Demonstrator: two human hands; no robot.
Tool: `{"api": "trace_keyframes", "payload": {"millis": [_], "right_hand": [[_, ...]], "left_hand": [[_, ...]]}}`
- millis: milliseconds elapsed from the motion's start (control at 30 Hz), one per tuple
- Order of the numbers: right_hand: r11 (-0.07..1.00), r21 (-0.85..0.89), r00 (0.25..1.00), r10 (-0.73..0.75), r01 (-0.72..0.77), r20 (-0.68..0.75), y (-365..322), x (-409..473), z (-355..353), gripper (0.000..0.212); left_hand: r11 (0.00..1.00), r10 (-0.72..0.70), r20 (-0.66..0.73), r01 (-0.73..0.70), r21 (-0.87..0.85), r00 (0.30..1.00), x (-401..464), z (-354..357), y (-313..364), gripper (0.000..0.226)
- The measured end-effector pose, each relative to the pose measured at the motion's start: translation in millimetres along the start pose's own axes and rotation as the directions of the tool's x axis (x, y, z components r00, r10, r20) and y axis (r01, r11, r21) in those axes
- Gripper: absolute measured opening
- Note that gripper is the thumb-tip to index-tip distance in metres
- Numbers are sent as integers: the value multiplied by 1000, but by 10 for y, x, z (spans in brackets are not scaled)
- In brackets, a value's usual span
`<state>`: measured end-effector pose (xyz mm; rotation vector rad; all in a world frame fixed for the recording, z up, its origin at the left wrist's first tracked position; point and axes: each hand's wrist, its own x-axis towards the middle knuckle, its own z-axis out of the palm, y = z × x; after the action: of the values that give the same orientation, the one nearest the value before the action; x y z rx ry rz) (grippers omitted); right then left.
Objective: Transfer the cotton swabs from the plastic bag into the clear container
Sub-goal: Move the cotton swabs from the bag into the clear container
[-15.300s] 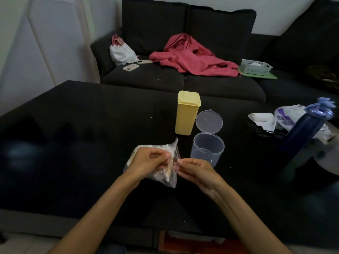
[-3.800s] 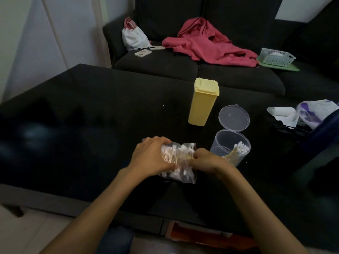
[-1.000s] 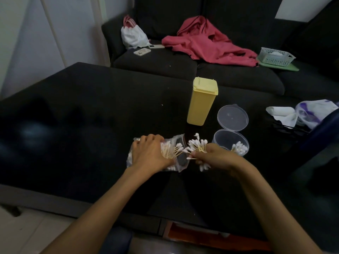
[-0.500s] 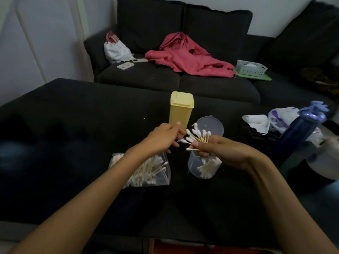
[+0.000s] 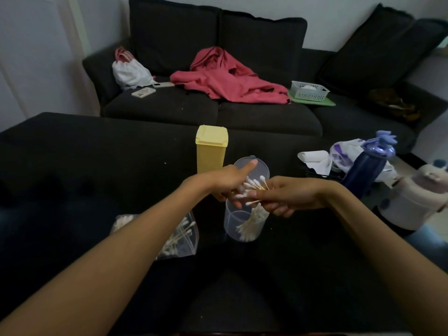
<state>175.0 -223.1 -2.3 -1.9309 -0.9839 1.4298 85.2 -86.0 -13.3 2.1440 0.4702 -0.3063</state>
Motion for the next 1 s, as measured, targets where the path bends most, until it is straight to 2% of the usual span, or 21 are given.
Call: {"api": "trace_keyframes", "payload": {"millis": [133,300,333,433,500,533,567,667,733,800,900,1000], "right_hand": [[987,-157,998,-40,31,-51,20,47,19,40],[961,-262,987,-115,83,-112,79,75,30,27],[955,-280,982,-139,99,-126,95,73,39,26],[936,-318,959,-216,151,-183,158,38,63,21],[938,-302,936,-251,171,-248,221,-8,44,23],[944,-282,925,-253,172,-285,251,-30,25,25],[951,-261,916,-248,167,-315,276,-50,6,26],[957,-242,905,-240,159,-351,314,-47,-19,26],[958,-240,911,-233,156,-340,303,-25,-2,25],[952,-266,919,-232,148,-320,269,-15,9,25],[913,-394,919,-245,111,-309,200,-13,-5,25],[853,-517,908,-266,66,-323,169,-7,-31,26]], "left_hand": [[993,44,-14,-42,114,999,28,72,-7,69],[987,101,-97,-87,137,990,67,114,-44,38],[990,98,-106,-86,110,989,65,129,-55,36],[991,19,-117,-34,-126,993,8,103,-166,36],[963,-64,-216,3,-270,974,-26,45,-298,33],[959,-94,-265,16,-284,960,-19,7,-387,26],[965,-108,-269,36,-259,957,-30,-10,-454,29],[996,-84,-60,82,-40,995,-28,74,-559,91],[998,-43,21,43,-41,999,2,227,-581,115],[994,29,-15,-31,-101,999,91,350,-627,118],[972,129,-100,-146,-182,987,190,446,-695,103],[972,192,-171,-212,-104,966,184,479,-715,98]]}}
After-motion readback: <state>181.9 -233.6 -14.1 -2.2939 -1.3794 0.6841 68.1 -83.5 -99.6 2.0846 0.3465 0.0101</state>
